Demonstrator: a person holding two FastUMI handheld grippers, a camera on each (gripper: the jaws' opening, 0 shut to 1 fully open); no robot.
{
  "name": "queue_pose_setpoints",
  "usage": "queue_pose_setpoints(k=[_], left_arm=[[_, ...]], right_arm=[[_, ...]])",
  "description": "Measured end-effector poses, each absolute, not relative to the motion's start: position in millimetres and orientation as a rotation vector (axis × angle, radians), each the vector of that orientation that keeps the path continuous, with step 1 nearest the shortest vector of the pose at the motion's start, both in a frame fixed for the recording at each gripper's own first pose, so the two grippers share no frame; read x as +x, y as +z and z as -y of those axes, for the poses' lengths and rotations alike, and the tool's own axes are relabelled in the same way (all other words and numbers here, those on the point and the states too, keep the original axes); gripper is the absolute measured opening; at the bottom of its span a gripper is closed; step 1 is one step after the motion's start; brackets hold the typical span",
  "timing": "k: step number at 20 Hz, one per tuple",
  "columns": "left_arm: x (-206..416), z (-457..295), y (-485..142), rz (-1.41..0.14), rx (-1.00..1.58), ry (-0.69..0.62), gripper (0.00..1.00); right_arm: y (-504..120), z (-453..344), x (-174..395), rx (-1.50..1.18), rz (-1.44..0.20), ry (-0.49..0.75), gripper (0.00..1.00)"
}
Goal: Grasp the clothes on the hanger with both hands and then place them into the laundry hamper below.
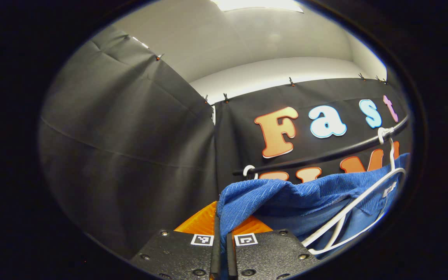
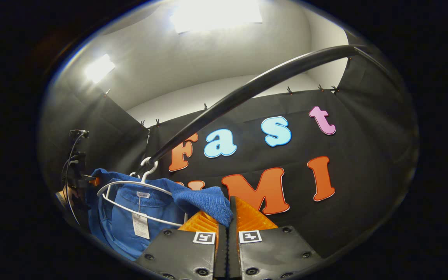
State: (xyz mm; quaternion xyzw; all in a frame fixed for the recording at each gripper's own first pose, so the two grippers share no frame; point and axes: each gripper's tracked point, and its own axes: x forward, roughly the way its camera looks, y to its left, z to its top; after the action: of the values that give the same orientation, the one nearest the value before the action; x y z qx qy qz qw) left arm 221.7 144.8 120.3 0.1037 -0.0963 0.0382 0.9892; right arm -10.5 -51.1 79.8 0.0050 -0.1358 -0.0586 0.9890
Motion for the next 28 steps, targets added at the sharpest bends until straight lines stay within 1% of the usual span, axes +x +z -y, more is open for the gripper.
queue_pose_setpoints(k=[3,5,9,13,15,18,21,22,25,28], left_arm=[[232,-150,65,0.083,0.044,0.016,0.06],[229,-156,28,0.021,-0.033,0.025,0.06],[207,-155,-13,-0.007,-0.004,0.051,0.06],[203,-152,-14,-0.002,0.057,0.056,0.06],[205,-148,-13,0.004,0.079,0.056,0.07],[201,-144,-12,0.010,0.092,0.052,0.07],[204,-138,-18,-0.002,0.130,0.044,0.06],[205,-137,-22,-0.012,0.136,0.039,0.05],[202,-127,-26,-0.024,0.138,0.008,0.06],[191,-120,-25,-0.025,0.168,0.003,0.06]], right_arm=[[76,56,-7,0.030,0.260,-0.121,0.08],[74,54,-1,0.020,0.260,-0.121,0.09],[81,54,1,-0.055,0.269,-0.146,0.09],[78,71,13,-0.082,0.259,-0.209,0.08],[72,92,23,-0.109,0.252,-0.268,0.08],[60,115,34,-0.092,0.235,-0.320,0.09],[34,144,43,-0.100,0.167,-0.389,0.09],[25,151,42,-0.092,0.149,-0.401,0.09],[6,154,37,-0.087,0.117,-0.396,0.09],[6,148,24,-0.135,0.123,-0.383,0.09]])
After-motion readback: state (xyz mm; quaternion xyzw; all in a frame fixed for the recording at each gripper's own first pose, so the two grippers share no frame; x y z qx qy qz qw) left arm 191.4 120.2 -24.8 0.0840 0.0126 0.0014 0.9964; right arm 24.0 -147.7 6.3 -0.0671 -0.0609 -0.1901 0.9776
